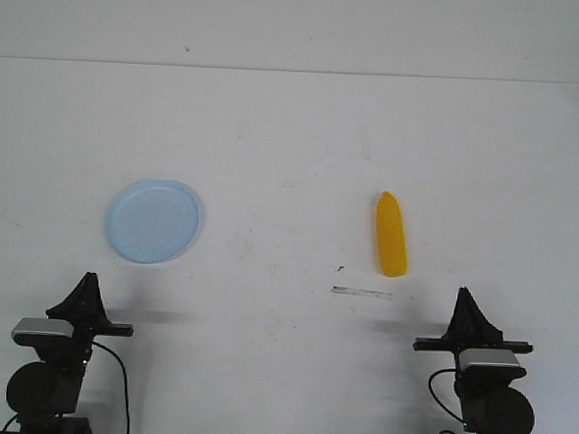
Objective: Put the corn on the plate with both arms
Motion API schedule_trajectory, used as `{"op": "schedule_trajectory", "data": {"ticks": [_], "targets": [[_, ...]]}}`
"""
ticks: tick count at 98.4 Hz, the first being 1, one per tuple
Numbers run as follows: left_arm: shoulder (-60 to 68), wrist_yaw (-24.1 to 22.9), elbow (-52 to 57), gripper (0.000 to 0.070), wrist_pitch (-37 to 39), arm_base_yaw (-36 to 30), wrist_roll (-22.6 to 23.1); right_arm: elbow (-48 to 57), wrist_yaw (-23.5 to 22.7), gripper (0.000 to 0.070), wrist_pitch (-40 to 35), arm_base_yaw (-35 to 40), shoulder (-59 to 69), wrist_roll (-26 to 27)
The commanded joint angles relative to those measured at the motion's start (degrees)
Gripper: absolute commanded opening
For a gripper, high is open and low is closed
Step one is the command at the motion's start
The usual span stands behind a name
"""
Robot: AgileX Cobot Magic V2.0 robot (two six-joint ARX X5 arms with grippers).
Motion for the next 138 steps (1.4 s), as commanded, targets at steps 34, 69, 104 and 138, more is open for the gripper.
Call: {"op": "schedule_trajectory", "data": {"ticks": [34, 69, 104, 138], "targets": [[-0.1, 0.0, -0.9, 0.0001, 5.7, 0.0, -4.2, -0.1, 0.1, 0.0016, 0.7, 0.1, 0.1, -0.1], [0.0, 0.0, 6.5, 0.0001, 5.0, 0.0, -4.2, -0.1, 0.1, 0.0016, 0.7, 0.1, 0.1, -0.1], [6.1, -1.3, 21.0, 0.0001, 3.9, 0.0, -4.2, -0.1, 0.1, 0.0016, 0.7, 0.1, 0.1, -0.1], [28.5, -4.2, 38.8, 0.0001, -3.5, 0.0, -4.3, -0.1, 0.1, 0.0016, 0.7, 0.1, 0.1, -0.1]]}}
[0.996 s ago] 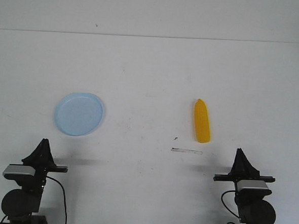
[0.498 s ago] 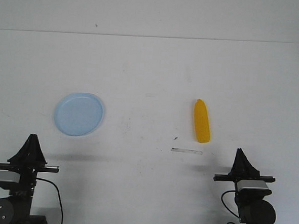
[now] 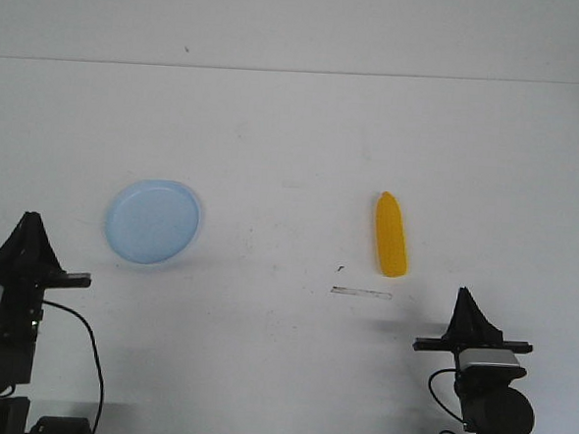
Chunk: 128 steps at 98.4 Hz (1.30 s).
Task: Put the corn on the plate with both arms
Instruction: 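Reach the left gripper forward to the edge of the blue plate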
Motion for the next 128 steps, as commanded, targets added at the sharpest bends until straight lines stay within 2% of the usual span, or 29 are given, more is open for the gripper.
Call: {"op": "schedule_trajectory", "data": {"ticks": [1, 15, 46, 60, 66, 75, 93, 98, 107, 119, 128], "targets": [[4.2, -0.1, 4.1, 0.0001, -4.4, 0.0, 0.1, -0.1, 0.1, 0.0016, 0.7, 0.1, 0.1, -0.1], [14.0, -0.2, 12.1, 0.0001, -16.6, 0.0, 0.1, -0.1, 0.1, 0.0016, 0.7, 0.1, 0.1, -0.1], [33.6, -0.2, 22.3, 0.0001, -29.1, 0.5, -2.8, -0.1, 0.1, 0.0016, 0.7, 0.1, 0.1, -0.1], [42.2, 0.6, 28.0, 0.0001, -36.6, 3.4, -7.7, -0.1, 0.1, 0.0016, 0.7, 0.1, 0.1, -0.1], [46.2, 3.0, 30.6, 0.0001, -40.0, 5.0, -9.3, -0.1, 0.1, 0.0016, 0.7, 0.1, 0.1, -0.1], [52.0, 8.3, 34.0, 0.0001, -43.9, 7.7, -9.4, -0.1, 0.1, 0.0016, 0.7, 0.1, 0.1, -0.1], [61.7, 24.7, 36.5, 0.0001, -47.1, 12.7, -9.4, -0.1, 0.1, 0.0016, 0.7, 0.1, 0.1, -0.1], [63.5, 27.4, 36.5, 0.0002, -47.5, 13.8, -9.4, -0.1, 0.1, 0.0016, 0.7, 0.1, 0.1, -0.1], [66.1, 28.5, 36.5, 0.0020, -48.6, 15.5, -9.4, -0.1, 0.1, 0.0016, 0.7, 0.1, 0.1, -0.1], [68.7, 28.4, 36.5, 0.0170, -48.4, 17.7, -9.1, -0.1, 0.1, 0.0016, 0.7, 0.1, 0.1, -0.1], [70.1, 28.4, 36.4, 0.0177, -48.3, 18.5, -9.0, -0.1, 0.1, 0.0016, 0.7, 0.1, 0.1, -0.1]]}}
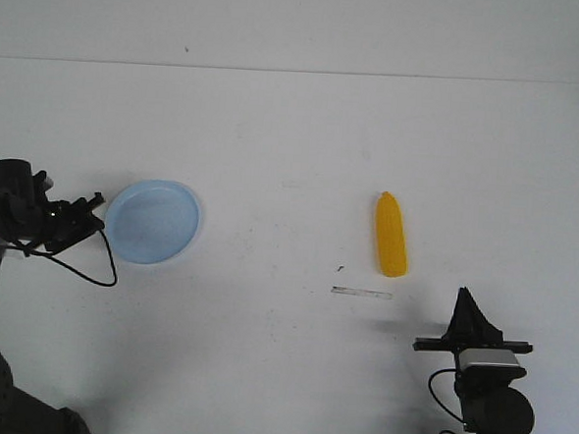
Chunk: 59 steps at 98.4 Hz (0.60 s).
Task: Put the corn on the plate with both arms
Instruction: 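Reach the left gripper forward to the edge of the blue plate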
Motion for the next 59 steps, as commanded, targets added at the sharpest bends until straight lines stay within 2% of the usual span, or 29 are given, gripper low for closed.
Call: {"op": "schedule_trajectory", "data": {"ticks": [1, 59], "targets": [[2.0, 0.2, 1.2, 0.0177, 0.1, 0.5, 0.2, -0.1, 0.1, 0.0016, 0.7, 0.1, 0.1, -0.1], [6.6, 0.2, 1.0, 0.0177, 2.9, 0.6, 1.9, -0.1, 0.1, 0.0016, 0.7, 0.1, 0.1, -0.1]]}}
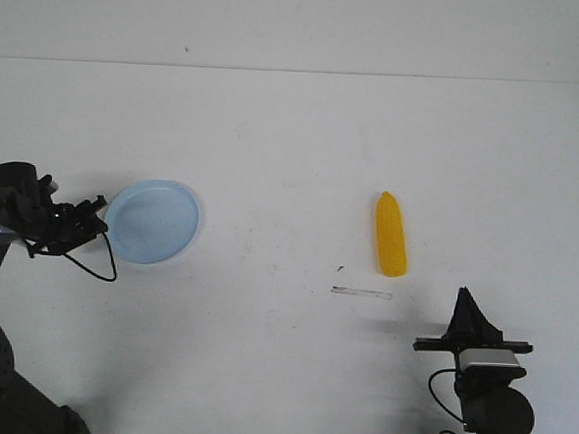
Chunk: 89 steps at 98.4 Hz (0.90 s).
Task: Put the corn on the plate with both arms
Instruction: 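Reach the left gripper forward to the edge of the blue plate, then push the blue plate with the left gripper toward the yellow corn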
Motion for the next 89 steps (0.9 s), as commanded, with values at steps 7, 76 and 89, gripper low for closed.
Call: {"op": "schedule_trajectory", "data": {"ticks": [7, 76, 89], "targets": [[1.4, 0.1, 1.0, 0.0177, 0.4, 0.1, 0.7, -0.1, 0.1, 0.0016, 0.7, 0.0, 0.1, -0.1], [4.5, 0.1, 1.0, 0.0162, 2.3, -2.6, 0.7, -0.1, 0.1, 0.0016, 0.7, 0.0, 0.1, -0.1], [4.5, 0.1, 1.0, 0.0151, 2.4, -2.6, 0.7, -0.1, 0.1, 0.0016, 0.7, 0.0, 0.1, -0.1]]}}
